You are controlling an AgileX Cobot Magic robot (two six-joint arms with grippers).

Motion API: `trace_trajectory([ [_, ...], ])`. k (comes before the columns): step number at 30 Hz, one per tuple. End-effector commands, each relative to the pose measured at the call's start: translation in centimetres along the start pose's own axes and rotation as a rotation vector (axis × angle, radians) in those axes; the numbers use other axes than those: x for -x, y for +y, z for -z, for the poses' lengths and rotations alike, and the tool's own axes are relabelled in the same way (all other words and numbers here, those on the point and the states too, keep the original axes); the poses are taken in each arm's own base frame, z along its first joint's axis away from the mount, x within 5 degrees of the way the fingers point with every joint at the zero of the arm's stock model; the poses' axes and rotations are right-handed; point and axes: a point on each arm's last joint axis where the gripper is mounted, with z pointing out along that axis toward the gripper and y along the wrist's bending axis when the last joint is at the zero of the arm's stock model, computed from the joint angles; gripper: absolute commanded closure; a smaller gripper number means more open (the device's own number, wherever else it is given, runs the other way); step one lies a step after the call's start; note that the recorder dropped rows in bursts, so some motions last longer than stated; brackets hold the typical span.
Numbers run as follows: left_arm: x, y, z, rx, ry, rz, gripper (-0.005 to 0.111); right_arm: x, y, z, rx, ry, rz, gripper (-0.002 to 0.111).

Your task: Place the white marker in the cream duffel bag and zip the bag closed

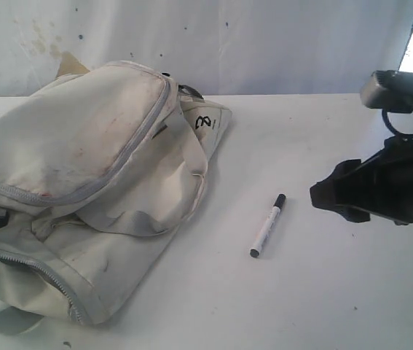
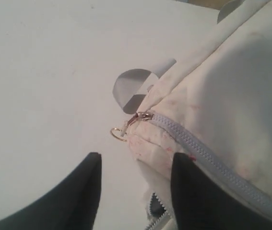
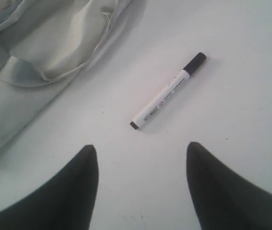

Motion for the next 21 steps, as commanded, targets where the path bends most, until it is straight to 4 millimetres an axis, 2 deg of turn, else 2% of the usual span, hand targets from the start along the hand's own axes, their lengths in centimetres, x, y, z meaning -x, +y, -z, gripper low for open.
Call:
trace_trajectory([
  [1, 0.0, -0.6, -2.7, 0.003, 0.054, -0.040, 0.059, 0.3, 0.8, -1.0, 0.085, 0.017, -0.105, 0.056],
  [4, -0.3, -0.8, -4.2, 0.011, 0.102, -0.087, 0.054, 0.4, 1.4, -1.9, 0.168, 0.030, -0.140, 0.056],
  [7, -0.4, -1.0, -5.3, 0.008, 0.122, -0.122, 0.035, 0.6, 1.7, -2.8, 0.223, 0.054, -0.129, 0.056],
  [9, -0.2, -1.1, -5.7, 0.008, 0.129, -0.124, 0.029, 0.9, 1.7, -3.4, 0.231, 0.076, -0.139, 0.056],
  [16, 1.8, -1.7, -7.6, 0.001, 0.160, -0.065, 0.029, 2.8, 1.8, -6.0, 0.292, 0.188, -0.151, 0.056],
  [21, 3.3, -0.8, -10.3, -0.062, 0.293, 0.018, 0.029, 4.0, 2.2, -7.8, 0.323, 0.230, -0.144, 0.056],
])
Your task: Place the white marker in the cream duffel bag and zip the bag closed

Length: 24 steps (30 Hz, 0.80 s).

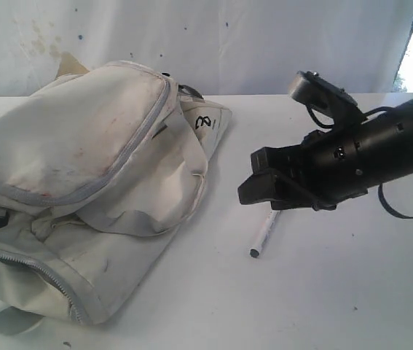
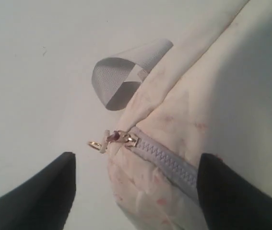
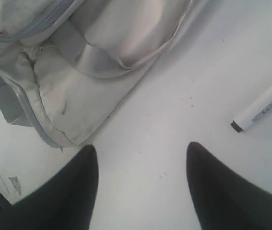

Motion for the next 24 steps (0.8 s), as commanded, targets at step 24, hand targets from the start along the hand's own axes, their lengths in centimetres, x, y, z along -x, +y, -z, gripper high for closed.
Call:
trace_trajectory([
  [24, 2.0, 2.4, -5.6, -0.310, 0.130, -0.205, 0.029, 2.8, 3.1, -6.3, -0.006, -0.020, 0.119, 0.056],
])
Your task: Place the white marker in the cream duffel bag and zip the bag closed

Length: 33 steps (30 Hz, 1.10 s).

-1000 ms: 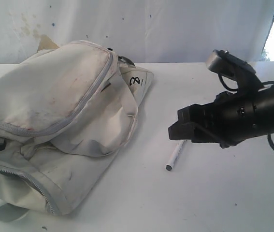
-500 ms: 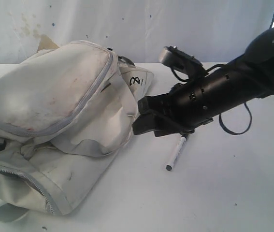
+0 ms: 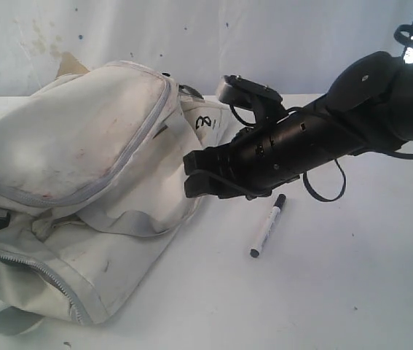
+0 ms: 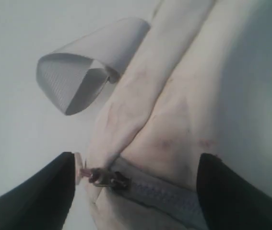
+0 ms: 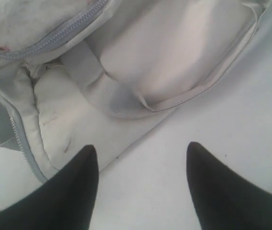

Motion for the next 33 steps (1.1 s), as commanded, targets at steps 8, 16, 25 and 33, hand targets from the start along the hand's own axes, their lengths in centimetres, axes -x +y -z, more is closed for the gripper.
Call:
trace_trajectory([
  [8, 1.3, -0.1, -2.5, -0.124, -0.124, 0.109, 0.029, 0.2, 0.3, -0.9, 0.064, -0.021, -0.128, 0.056],
  [16, 2.6, 0.0, -3.7, -0.184, -0.137, 0.181, 0.017, 1.6, 3.3, -5.9, 0.234, -0.050, -0.198, 0.051],
  [25, 2.5, -0.1, -5.7, -0.272, -0.118, 0.319, 0.024, 4.5, 4.7, -12.2, 0.348, -0.086, -0.376, 0.051],
  [33, 2.4, -0.4, -5.6, -0.312, -0.105, 0.333, 0.040, 4.2, 4.3, -16.5, 0.340, -0.075, -0.442, 0.051],
])
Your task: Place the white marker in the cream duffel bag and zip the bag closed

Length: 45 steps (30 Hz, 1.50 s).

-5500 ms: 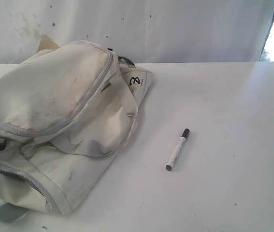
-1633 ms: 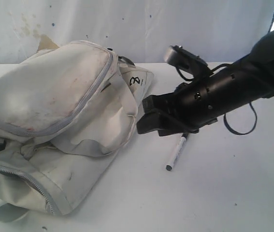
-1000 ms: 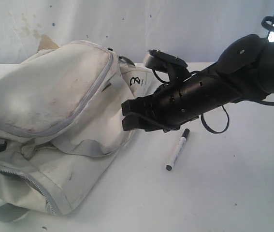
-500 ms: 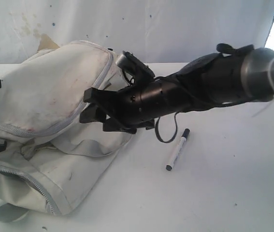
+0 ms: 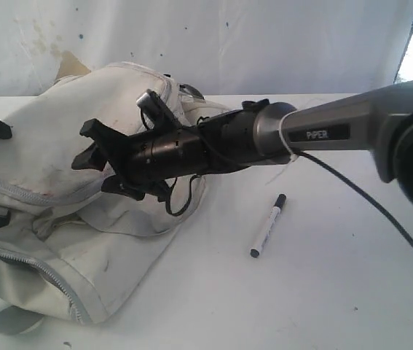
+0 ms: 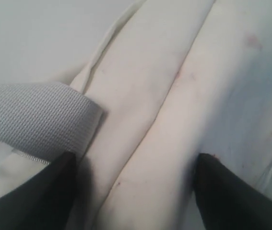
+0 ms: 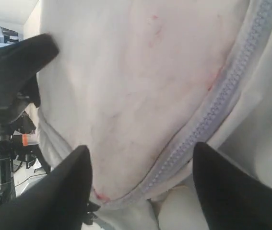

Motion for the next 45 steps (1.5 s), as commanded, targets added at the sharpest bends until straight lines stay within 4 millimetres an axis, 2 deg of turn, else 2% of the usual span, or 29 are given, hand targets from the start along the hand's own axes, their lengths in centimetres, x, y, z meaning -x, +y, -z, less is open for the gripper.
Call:
trace_trajectory([
  [1, 0.1, -0.5, 0.1, -0.038, 0.001, 0.021, 0.044, -0.3, -1.3, -1.6, -0.031, -0.005, -0.012, 0.051],
  [5, 0.0, -0.5, 0.1, -0.042, 0.010, 0.016, 0.056, -0.4, -2.5, -2.2, -0.069, -0.015, -0.041, 0.051],
  [8, -0.1, -0.6, 0.1, -0.054, 0.021, 0.015, 0.057, -0.4, -3.1, -2.8, -0.081, -0.032, -0.074, 0.051],
  [13, -0.3, -0.8, 0.1, -0.072, 0.039, 0.015, 0.061, 0.3, -2.8, -3.7, -0.066, -0.049, -0.060, 0.051],
  [15, -0.3, -0.8, 0.1, -0.075, 0.042, 0.018, 0.072, 0.8, -2.5, -4.1, -0.050, -0.056, -0.051, 0.058],
  [16, -0.3, -0.8, 0.1, -0.079, 0.046, 0.018, 0.082, 0.7, -2.5, -4.4, -0.029, -0.035, -0.050, 0.070],
  [17, -0.3, -0.8, 0.1, -0.078, 0.046, 0.023, 0.088, 0.6, -2.6, -4.5, -0.022, -0.024, -0.051, 0.077],
  [18, -0.3, -0.8, 0.1, -0.076, 0.046, 0.050, 0.100, 0.3, -2.5, -4.5, -0.008, 0.013, -0.028, 0.095],
  [19, -0.2, -0.9, 0.1, -0.076, 0.039, 0.061, 0.107, 0.2, -2.6, -4.4, -0.011, 0.032, -0.003, 0.105],
  [20, -0.2, -0.8, 0.1, -0.073, 0.036, 0.094, 0.107, 0.2, -2.6, -4.0, -0.015, 0.078, 0.047, 0.108],
  [22, -0.1, -0.8, 0.1, -0.066, 0.031, 0.139, 0.107, 0.7, -3.1, -2.8, -0.032, 0.147, 0.030, 0.108],
  [26, 0.1, -1.0, 0.4, -0.067, 0.015, 0.214, 0.107, 3.4, -4.1, 1.0, -0.063, 0.217, 0.006, 0.108],
  [30, 0.8, -2.4, 2.9, -0.104, -0.042, 0.214, 0.107, 5.9, -3.9, 3.9, -0.047, 0.170, -0.004, 0.108],
  [33, 0.5, -2.9, 3.8, -0.090, -0.029, 0.183, 0.107, 6.8, -4.0, 4.5, -0.057, 0.150, -0.001, 0.108],
  [38, -0.1, -2.9, 5.6, -0.031, -0.118, 0.210, 0.107, 7.9, -3.2, 5.0, -0.046, 0.139, 0.057, 0.108],
  [45, -2.9, -2.7, 6.8, 0.005, -0.146, 0.252, 0.107, 9.5, -2.2, 5.6, -0.037, 0.087, 0.137, 0.108],
])
